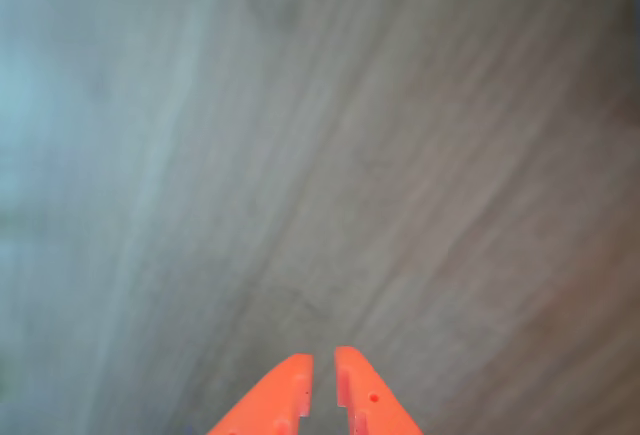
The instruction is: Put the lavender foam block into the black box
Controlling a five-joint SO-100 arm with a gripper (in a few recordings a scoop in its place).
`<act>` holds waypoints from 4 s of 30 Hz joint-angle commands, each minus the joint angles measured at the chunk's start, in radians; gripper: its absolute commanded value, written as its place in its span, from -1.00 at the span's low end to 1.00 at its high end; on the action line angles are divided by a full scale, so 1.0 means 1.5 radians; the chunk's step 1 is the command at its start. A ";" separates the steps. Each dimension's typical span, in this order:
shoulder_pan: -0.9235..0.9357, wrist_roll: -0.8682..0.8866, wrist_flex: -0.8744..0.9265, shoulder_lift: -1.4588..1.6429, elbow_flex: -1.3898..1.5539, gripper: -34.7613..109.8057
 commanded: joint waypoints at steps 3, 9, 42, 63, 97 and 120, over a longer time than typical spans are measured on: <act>0.000 0.077 -0.029 0.005 0.000 -0.52; -0.009 0.115 0.004 0.005 -0.060 -0.52; -0.037 0.131 0.005 -0.327 -0.331 -0.52; 0.159 -0.005 0.046 -0.285 -0.327 -0.52; 0.444 -0.026 0.103 -0.212 -0.317 -0.52; 0.631 0.052 0.132 -0.256 -0.321 -0.52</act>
